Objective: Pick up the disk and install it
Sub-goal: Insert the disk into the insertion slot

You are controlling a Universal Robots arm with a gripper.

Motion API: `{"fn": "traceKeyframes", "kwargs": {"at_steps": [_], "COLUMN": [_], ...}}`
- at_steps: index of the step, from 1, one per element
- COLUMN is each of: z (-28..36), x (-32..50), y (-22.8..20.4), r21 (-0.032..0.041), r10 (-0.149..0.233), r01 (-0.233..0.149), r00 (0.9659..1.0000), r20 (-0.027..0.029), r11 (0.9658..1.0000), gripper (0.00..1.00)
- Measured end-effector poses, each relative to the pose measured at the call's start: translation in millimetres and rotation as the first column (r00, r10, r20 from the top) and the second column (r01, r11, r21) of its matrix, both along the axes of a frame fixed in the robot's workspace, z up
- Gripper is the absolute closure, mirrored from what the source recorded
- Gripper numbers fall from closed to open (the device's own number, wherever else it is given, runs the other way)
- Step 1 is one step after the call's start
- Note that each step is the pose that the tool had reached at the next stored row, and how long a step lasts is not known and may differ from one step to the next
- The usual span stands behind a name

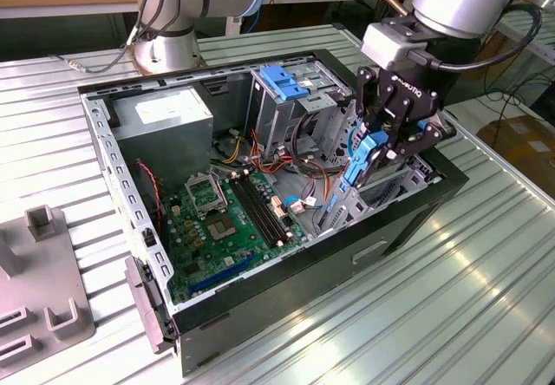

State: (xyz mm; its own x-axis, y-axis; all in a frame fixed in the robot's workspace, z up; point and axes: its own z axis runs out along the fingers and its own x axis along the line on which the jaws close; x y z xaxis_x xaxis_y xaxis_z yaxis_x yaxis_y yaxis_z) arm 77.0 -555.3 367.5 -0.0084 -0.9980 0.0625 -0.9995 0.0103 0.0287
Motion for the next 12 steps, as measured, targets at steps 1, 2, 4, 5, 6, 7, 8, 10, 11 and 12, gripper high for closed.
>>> {"fn": "traceKeyframes", "kwargs": {"at_steps": [1,2,4,5,6,7,8,10,11,12], "z": [-3.5,-5.6,-10.1,-11.7,-13.6,-14.7,-15.7,-16.0,-16.2,-16.4], "x": [0.0,0.0,0.1,0.1,0.0,0.0,0.0,0.0,0.0,0.1], "y": [-0.2,-0.3,-0.6,-0.8,-0.9,-1.0,-1.1,-1.1,-1.1,-1.1], "r21": [-0.0004,-0.0003,0.0001,0.0,0.0,0.0,0.0,-0.0004,-0.0002,-0.0002], "r10": [0.0,0.0,0.0,0.0,0.0,0.0,0.0,0.0,0.0,0.0], "r01": [0.0,0.0,0.0,0.0,0.0,0.0,0.0,0.0,0.0,0.0], "r00": [1.0,1.0,1.0,1.0,1.0,1.0,1.0,1.0,1.0,1.0], "r20": [-0.0001,0.0,0.0001,0.0,0.0,0.0,0.0,0.0,0.0,0.0], "r11": [1.0,1.0,1.0,1.0,1.0,1.0,1.0,1.0,1.0,1.0], "gripper": [0.63,0.63,0.63,0.63,0.63,0.63,0.63,0.63,0.63,0.63]}}
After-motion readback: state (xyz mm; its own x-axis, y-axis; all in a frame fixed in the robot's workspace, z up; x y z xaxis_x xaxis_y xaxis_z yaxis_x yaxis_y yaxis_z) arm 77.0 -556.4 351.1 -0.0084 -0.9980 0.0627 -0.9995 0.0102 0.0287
